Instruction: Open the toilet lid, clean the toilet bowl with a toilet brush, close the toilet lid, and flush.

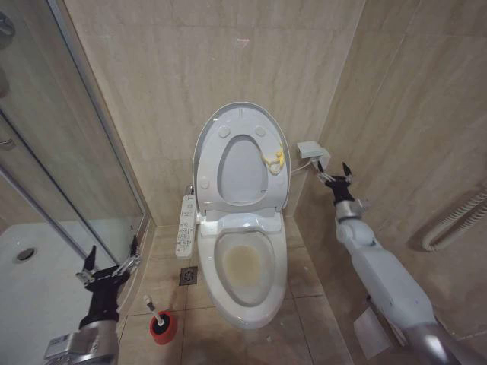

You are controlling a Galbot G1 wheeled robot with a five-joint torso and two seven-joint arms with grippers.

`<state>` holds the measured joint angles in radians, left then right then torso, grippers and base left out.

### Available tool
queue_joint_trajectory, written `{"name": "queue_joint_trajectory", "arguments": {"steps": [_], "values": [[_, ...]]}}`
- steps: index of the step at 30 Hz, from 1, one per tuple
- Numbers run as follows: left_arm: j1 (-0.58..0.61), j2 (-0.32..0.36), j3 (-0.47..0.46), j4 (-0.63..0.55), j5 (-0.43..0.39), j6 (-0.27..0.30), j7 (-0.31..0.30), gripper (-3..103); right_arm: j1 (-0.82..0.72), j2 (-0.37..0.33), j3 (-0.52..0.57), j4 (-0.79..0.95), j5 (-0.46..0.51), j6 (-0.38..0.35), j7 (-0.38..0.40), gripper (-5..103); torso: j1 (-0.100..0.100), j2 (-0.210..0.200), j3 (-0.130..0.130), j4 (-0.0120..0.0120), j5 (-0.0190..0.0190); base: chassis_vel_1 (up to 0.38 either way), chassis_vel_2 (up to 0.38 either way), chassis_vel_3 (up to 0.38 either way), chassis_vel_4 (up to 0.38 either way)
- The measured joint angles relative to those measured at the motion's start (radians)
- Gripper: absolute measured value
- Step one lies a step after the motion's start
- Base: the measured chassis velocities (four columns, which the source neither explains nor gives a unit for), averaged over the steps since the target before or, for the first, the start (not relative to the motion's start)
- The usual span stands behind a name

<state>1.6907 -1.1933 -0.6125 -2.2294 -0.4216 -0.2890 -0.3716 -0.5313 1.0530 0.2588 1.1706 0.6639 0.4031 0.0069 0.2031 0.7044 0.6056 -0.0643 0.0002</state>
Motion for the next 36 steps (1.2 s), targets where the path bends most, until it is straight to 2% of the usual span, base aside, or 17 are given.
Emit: {"name": "queue_joint_trajectory", "arguments": {"steps": [9,19,22,25,29,36], "values": [[0.047,-0.034,-0.037,-0.025,0.016,-0.002,0.005,100,0.132,0.051,-0.056,-0.09,-0.021,-0.015,-0.051,100,0.0,0.0,0.0,0.0001,-0.0004,0.0,0.0,0.0,0.0],[0.111,-0.077,-0.068,-0.065,0.039,-0.043,0.016,100,0.227,0.12,-0.089,-0.175,-0.053,-0.028,-0.068,100,0.0,0.0,0.0,0.0004,-0.0004,0.0,0.0,0.0,0.0],[0.121,-0.085,-0.067,-0.081,0.044,-0.047,0.017,100,0.225,0.132,-0.091,-0.168,-0.056,-0.031,-0.069,100,0.0,0.0,0.0,0.0005,-0.0002,0.0,0.0,0.0,0.0],[0.131,-0.093,-0.073,-0.103,0.049,-0.05,0.017,100,0.207,0.139,-0.096,-0.139,-0.055,-0.032,-0.068,100,0.0,0.0,0.0,-0.0013,-0.0003,0.0,0.0,0.0,0.0],[0.145,-0.102,-0.08,-0.124,0.052,-0.053,0.017,100,0.165,0.141,-0.094,-0.079,-0.044,-0.03,-0.068,100,0.0,0.0,0.0,-0.0014,-0.0004,0.0,0.0,0.0,0.0],[0.16,-0.117,-0.088,-0.148,0.067,-0.058,0.017,100,0.02,0.081,-0.072,0.098,-0.035,0.003,-0.101,100,0.0,0.0,0.0,-0.0005,0.0001,0.0,0.0,0.0,0.0]]}}
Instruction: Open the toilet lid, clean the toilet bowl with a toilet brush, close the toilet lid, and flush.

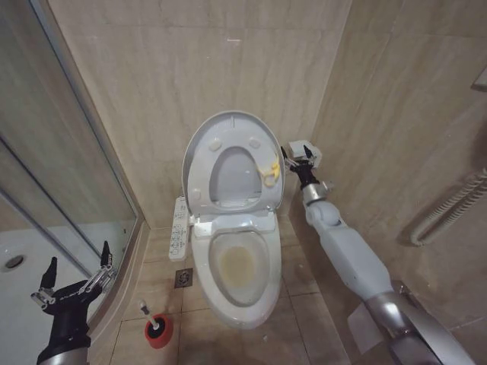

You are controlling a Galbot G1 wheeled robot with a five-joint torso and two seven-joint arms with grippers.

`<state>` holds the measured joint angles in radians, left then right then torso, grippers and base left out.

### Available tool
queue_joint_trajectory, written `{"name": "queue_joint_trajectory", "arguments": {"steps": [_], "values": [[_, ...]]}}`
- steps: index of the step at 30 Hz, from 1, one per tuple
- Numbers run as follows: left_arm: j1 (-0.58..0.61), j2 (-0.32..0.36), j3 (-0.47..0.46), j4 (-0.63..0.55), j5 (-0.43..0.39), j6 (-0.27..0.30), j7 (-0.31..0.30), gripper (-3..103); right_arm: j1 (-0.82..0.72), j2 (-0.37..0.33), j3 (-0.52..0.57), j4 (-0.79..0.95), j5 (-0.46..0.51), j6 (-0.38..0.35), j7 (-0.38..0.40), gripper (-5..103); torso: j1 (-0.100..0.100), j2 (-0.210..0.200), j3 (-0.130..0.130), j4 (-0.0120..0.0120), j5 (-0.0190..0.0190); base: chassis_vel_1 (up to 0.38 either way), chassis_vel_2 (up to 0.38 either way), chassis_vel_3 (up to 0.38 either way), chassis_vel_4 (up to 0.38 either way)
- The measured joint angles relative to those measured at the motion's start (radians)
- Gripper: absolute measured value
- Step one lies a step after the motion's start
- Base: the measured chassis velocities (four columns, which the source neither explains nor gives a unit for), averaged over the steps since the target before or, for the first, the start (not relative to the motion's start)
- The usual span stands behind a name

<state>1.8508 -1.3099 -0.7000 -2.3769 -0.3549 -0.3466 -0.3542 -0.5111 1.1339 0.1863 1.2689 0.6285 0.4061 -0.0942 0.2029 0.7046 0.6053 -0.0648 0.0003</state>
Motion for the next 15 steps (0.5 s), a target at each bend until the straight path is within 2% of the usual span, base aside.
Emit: {"name": "queue_joint_trajectory", "arguments": {"steps": [4,7,10,12,13,15], "values": [[0.001,-0.012,0.013,0.001,0.019,-0.006,0.0,100,-0.086,-0.045,0.029,0.104,0.01,0.003,-0.01,100,0.0,0.0,0.0,0.0011,-0.0001,0.0,0.0,0.0,0.0],[-0.002,-0.025,0.03,0.004,0.035,-0.008,0.0,100,-0.204,-0.098,0.075,0.233,0.026,0.008,-0.024,100,0.0,0.0,0.0,0.0041,-0.0001,0.007,0.018,0.006,0.01],[-0.008,-0.03,0.035,0.011,0.04,-0.008,0.001,100,-0.293,-0.132,0.114,0.303,0.039,0.015,-0.029,100,0.0,0.0,0.0,0.0029,-0.0003,0.054,0.05,0.023,0.04],[-0.017,-0.031,0.037,0.03,0.041,-0.009,0.001,100,-0.412,-0.169,0.162,0.389,0.057,0.032,-0.033,100,0.0,0.0,0.0,0.002,-0.0003,0.0,0.0,0.0,0.0],[-0.024,-0.029,0.036,0.045,0.041,-0.01,0.001,100,-0.474,-0.187,0.187,0.434,0.066,0.046,-0.034,100,0.0,0.0,0.0,0.0006,-0.0002,0.0,0.0,0.0,0.0],[-0.031,-0.026,0.036,0.058,0.041,-0.011,0.001,100,-0.529,-0.198,0.21,0.475,0.071,0.065,-0.034,100,0.0,0.0,0.0,-0.0001,-0.0002,0.0,0.0,0.0,0.0]]}}
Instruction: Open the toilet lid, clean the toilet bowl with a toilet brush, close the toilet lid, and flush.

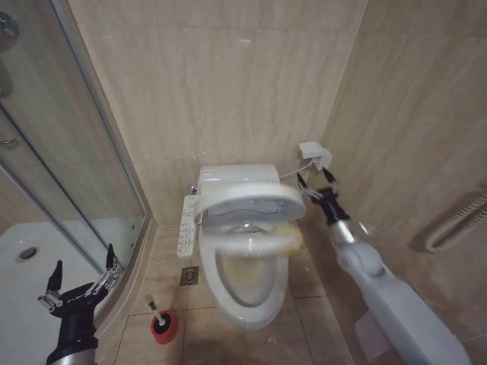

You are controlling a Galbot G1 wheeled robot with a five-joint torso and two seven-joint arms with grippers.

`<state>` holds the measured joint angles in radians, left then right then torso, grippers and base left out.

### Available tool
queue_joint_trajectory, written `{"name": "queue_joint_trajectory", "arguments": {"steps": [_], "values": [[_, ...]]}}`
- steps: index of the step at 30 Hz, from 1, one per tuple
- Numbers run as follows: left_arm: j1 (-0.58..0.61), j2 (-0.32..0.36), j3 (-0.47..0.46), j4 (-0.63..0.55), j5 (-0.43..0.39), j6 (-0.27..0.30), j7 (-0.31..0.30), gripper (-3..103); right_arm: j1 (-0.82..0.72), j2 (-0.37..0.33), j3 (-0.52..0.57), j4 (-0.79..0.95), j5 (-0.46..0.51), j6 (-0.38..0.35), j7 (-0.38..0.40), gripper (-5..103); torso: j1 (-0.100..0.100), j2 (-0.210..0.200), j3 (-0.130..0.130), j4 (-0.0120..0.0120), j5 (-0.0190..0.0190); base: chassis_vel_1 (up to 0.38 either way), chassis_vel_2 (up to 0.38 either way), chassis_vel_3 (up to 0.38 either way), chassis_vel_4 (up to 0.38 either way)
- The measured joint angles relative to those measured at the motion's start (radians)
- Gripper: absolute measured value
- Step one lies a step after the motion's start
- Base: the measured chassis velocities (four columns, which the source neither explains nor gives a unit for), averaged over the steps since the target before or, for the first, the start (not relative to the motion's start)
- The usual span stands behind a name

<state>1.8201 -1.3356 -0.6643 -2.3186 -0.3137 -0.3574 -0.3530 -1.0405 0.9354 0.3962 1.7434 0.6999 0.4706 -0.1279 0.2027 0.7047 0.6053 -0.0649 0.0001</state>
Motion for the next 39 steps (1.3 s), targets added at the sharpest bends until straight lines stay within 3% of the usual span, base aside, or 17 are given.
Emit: {"name": "queue_joint_trajectory", "arguments": {"steps": [4,8,15,22,27,31,39], "values": [[-0.024,0.012,0.003,0.045,-0.001,0.0,0.001,100,-0.134,-0.024,0.046,0.107,0.006,0.068,-0.008,100,0.0,0.0,0.0,0.0008,0.0,0.0,0.0,0.0,0.0],[-0.037,0.014,0.012,0.063,-0.001,0.0,0.001,100,-0.188,-0.036,0.054,0.164,0.005,0.081,-0.008,100,0.0,0.0,0.0,0.0012,-0.0001,0.0,0.0,0.0,0.0],[-0.082,0.026,0.002,0.09,-0.027,0.01,0.002,100,-0.176,-0.08,0.031,0.202,0.0,0.073,0.023,100,0.0,0.0,0.0,0.0011,-0.0001,0.0,0.0,0.0,0.0],[-0.156,0.097,0.004,0.157,-0.071,0.039,0.005,100,-0.151,-0.104,0.061,0.211,0.001,0.069,0.059,100,0.0,0.0,0.0,0.0008,-0.0003,0.0,0.0,0.0,0.0],[-0.211,0.168,0.008,0.204,-0.104,0.053,0.005,100,-0.15,-0.086,0.065,0.212,0.001,0.069,0.064,100,0.0,0.0,0.0,0.0009,-0.0003,0.0,0.0,0.0,0.0],[-0.298,0.246,0.023,0.256,-0.138,0.066,0.005,100,-0.166,-0.031,0.043,0.222,-0.013,0.06,0.065,100,0.0,0.0,0.0,0.0007,-0.0003,0.0,0.0,0.0,0.0],[-0.376,0.267,0.099,0.314,-0.142,0.065,0.005,100,-0.308,0.005,-0.006,0.258,-0.08,0.078,0.047,100,0.0,0.0,0.0,0.0007,-0.0004,0.0,0.0,0.0,0.0]]}}
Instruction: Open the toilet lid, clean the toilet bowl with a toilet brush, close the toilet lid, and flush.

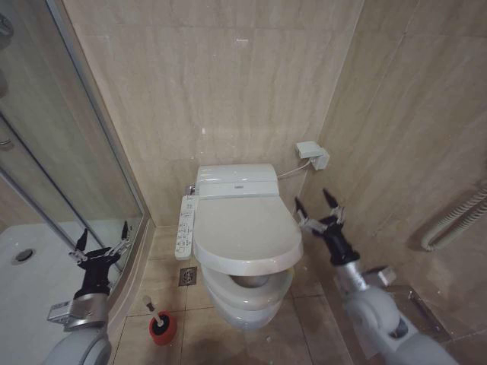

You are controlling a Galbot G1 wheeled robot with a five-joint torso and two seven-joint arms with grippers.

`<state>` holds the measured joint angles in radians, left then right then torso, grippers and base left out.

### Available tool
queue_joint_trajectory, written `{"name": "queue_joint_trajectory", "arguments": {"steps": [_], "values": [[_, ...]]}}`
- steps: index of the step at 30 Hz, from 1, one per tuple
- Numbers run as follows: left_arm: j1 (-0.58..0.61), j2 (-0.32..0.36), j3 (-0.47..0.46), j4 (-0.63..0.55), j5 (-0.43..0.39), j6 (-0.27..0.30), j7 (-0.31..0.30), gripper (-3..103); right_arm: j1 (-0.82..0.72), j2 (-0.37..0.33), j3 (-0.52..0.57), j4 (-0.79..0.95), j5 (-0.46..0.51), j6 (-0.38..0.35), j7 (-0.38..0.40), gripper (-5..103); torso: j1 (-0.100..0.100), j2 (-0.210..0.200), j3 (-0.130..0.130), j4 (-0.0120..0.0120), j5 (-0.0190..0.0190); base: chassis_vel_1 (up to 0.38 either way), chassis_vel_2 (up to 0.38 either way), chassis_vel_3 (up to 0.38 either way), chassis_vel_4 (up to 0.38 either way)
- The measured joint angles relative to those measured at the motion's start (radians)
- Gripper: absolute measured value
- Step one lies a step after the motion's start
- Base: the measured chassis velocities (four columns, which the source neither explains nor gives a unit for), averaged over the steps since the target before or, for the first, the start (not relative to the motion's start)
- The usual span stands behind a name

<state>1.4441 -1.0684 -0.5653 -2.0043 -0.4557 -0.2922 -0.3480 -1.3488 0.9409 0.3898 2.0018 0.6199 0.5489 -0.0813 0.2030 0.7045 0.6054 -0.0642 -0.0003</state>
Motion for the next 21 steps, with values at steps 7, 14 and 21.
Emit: {"name": "queue_joint_trajectory", "arguments": {"steps": [7,14,21], "values": [[-0.085,0.052,0.046,0.041,-0.037,0.005,0.0,100,-0.082,-0.007,-0.03,-0.003,-0.051,0.03,-0.038,100,0.0,0.0,0.0,0.0,-0.0002,0.0,0.0,0.0,0.0],[-0.144,0.145,0.078,0.01,-0.107,0.057,0.0,100,-0.11,0.005,-0.084,-0.113,-0.117,0.077,-0.08,100,0.0,0.0,0.0,0.0001,0.0002,0.0,0.0,0.0,0.0],[-0.184,0.233,0.109,0.028,-0.14,0.067,-0.001,100,-0.071,0.076,-0.137,-0.357,-0.205,0.125,-0.109,100,0.0,0.0,0.0,0.0002,0.0001,0.0,0.0,0.0,0.0]]}}
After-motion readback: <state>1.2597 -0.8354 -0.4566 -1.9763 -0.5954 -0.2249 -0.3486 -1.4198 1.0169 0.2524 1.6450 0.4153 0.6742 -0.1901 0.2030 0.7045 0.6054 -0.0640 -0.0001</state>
